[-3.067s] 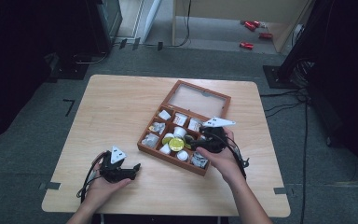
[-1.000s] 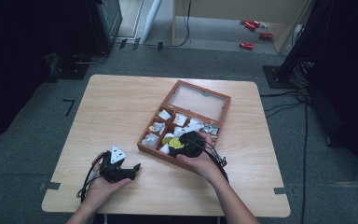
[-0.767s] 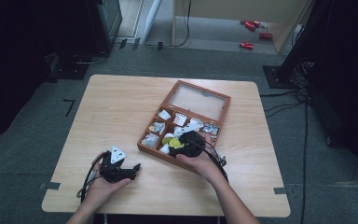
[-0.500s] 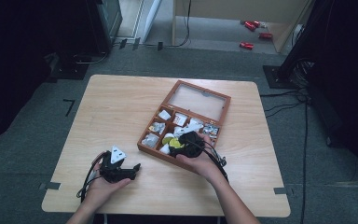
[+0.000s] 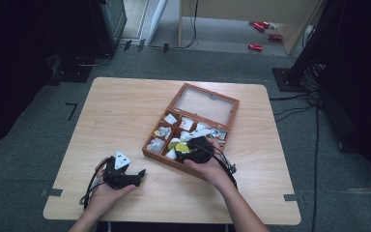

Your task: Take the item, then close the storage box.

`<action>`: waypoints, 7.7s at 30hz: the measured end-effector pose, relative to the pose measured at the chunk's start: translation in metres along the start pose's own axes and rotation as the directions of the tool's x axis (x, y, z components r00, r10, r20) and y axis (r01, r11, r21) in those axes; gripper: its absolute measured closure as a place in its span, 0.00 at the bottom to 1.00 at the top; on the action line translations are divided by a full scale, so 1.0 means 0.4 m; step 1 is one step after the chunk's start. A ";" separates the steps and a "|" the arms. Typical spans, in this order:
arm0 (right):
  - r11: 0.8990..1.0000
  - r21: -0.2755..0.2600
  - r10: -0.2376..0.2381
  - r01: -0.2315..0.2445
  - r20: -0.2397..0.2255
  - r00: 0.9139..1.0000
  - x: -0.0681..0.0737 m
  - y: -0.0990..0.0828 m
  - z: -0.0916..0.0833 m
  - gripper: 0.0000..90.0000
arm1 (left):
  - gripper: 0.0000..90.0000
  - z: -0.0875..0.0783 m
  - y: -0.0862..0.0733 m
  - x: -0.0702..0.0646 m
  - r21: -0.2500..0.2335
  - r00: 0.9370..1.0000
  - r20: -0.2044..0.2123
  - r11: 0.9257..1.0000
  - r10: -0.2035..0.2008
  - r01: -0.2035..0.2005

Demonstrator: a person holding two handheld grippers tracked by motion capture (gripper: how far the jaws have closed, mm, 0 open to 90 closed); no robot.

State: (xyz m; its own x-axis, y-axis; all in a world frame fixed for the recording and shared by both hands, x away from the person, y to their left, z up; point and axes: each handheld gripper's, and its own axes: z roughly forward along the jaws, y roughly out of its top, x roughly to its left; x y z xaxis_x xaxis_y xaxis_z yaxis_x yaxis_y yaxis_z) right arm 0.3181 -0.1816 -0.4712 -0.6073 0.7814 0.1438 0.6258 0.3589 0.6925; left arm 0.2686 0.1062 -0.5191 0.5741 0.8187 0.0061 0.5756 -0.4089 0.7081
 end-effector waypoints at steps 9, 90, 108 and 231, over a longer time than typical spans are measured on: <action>0.999 -0.039 -0.009 0.009 -0.001 1.000 0.006 0.013 -0.046 0.43 | 0.16 0.000 0.000 0.000 -0.001 1.000 0.000 1.000 -0.001 0.001; 0.964 -0.194 0.222 -0.180 0.224 0.949 -0.255 -0.140 -0.325 0.43 | 0.16 0.000 0.000 -0.001 0.000 1.000 -0.002 1.000 -0.002 0.002; 0.963 -0.173 0.248 -0.207 0.266 0.932 -0.292 -0.192 -0.317 0.43 | 0.16 0.000 0.000 -0.001 -0.001 1.000 -0.002 1.000 -0.004 0.004; 0.921 -0.157 0.388 -0.358 0.266 0.882 -0.371 -0.016 -0.134 0.68 | 0.16 -0.001 -0.001 0.000 0.000 1.000 -0.008 1.000 -0.009 0.009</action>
State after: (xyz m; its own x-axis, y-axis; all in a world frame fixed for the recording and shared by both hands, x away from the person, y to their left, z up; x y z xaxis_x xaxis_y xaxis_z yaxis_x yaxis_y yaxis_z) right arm 0.3777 -0.3272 -0.4590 -0.1626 0.9646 0.2076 0.7162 -0.0293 0.6973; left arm 0.2681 0.1065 -0.5191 0.5641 0.8257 0.0058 0.5806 -0.4016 0.7083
